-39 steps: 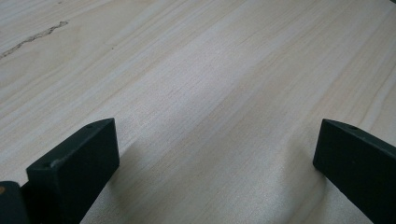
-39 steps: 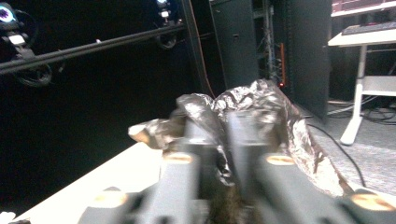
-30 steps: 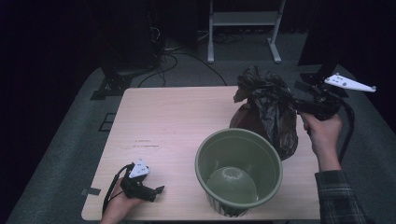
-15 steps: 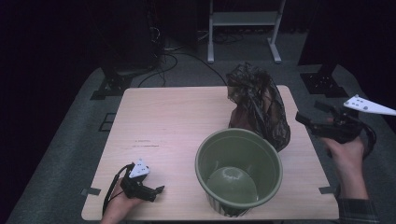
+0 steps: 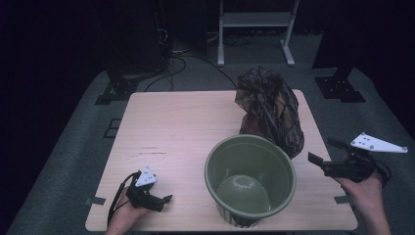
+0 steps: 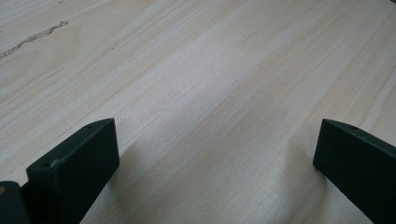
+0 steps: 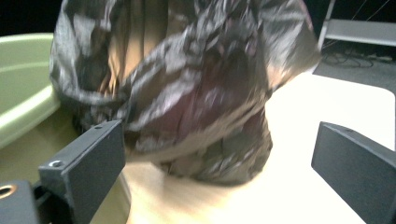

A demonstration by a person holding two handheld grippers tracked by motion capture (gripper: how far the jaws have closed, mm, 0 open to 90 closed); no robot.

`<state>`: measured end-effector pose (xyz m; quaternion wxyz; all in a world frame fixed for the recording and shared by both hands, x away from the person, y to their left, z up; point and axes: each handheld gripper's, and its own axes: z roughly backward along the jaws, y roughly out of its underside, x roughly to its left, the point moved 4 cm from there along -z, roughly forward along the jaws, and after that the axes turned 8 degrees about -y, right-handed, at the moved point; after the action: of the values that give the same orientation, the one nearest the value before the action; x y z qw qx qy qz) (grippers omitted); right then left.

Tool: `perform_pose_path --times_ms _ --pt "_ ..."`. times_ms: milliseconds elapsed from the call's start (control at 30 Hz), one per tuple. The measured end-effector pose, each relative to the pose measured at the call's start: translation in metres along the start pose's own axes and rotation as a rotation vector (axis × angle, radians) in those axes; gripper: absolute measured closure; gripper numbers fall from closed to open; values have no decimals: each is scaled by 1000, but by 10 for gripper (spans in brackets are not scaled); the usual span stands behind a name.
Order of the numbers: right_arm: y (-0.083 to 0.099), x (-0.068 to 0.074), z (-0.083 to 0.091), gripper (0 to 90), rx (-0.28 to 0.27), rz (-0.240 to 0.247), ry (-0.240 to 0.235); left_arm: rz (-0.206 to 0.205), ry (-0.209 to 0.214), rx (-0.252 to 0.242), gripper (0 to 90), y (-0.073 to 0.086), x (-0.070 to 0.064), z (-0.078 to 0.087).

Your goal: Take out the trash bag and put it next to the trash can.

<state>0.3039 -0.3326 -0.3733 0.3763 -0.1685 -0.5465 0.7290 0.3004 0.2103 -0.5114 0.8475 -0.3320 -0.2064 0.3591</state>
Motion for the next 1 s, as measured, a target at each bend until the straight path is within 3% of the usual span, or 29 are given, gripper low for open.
perform_pose_path --times_ms 167,533,1000 --pt "20 3 -1 16 39 -12 -5 0 0 1 0 0 0 0" --pt "58 -2 -8 16 69 -56 0 4 -1 -1 0 0 0 0" --pt "95 -5 -36 15 236 -36 35 2 1 -1 0 0 -1 0"
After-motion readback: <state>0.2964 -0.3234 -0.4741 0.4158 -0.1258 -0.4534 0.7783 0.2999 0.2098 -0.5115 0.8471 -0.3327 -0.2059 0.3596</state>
